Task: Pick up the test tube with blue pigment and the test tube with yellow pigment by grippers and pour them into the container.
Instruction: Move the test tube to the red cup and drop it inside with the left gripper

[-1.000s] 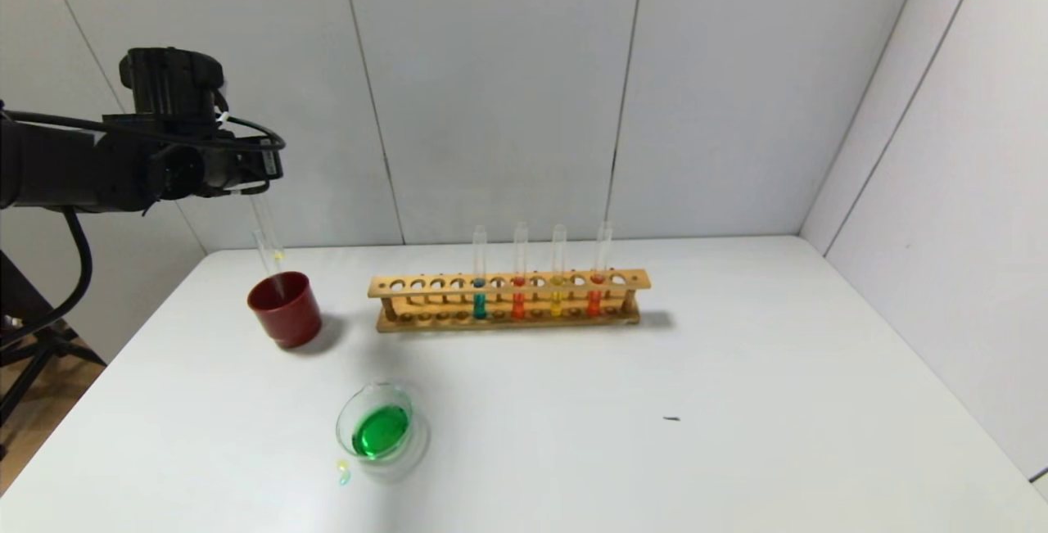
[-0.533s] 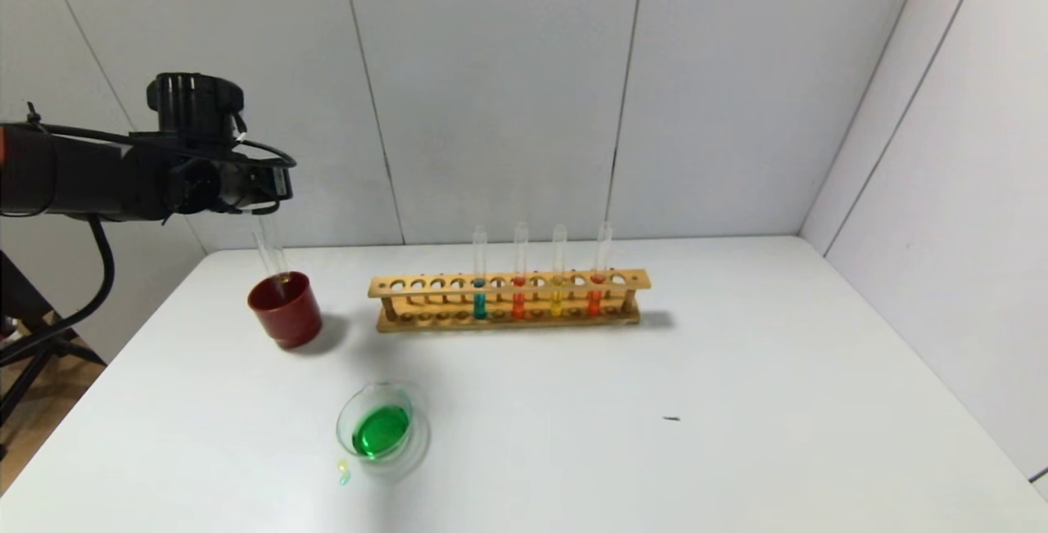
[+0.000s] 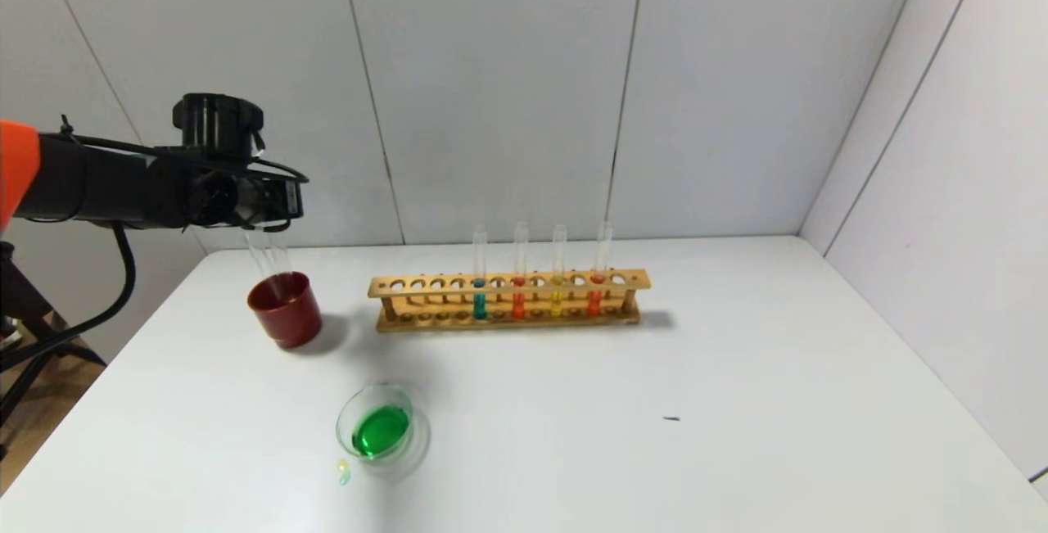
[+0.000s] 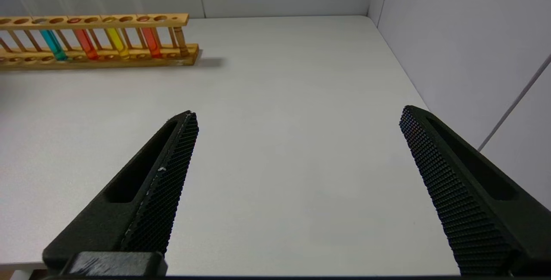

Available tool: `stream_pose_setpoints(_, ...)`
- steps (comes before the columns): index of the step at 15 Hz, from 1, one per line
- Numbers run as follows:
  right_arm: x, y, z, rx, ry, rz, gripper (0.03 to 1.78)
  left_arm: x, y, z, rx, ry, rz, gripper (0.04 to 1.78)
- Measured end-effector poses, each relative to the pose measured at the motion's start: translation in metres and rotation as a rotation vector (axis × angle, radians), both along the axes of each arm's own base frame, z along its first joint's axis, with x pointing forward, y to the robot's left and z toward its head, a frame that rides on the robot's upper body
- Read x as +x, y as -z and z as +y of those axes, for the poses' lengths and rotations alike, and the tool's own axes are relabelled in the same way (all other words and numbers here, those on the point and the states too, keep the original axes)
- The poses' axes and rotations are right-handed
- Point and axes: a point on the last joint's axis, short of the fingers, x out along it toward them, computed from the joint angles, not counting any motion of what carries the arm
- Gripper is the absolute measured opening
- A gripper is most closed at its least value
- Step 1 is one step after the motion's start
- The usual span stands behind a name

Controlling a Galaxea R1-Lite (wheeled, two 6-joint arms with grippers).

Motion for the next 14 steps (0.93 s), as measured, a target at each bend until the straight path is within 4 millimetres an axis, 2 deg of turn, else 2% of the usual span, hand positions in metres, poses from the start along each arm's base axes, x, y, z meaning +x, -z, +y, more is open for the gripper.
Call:
stream_pose_setpoints(12, 0.0, 0.0, 0.0, 0.0, 0.0, 0.0, 1.71, 0.0054, 0.0078, -0.0002, -0.001, -0.003, 0.029, 0.32)
stream_pose_setpoints(14, 0.0, 0.0, 0.0, 0.0, 0.0, 0.0, 1.71, 0.0062, 0.0102, -0.0002, 0.0, -0.002, 0.032, 0.38)
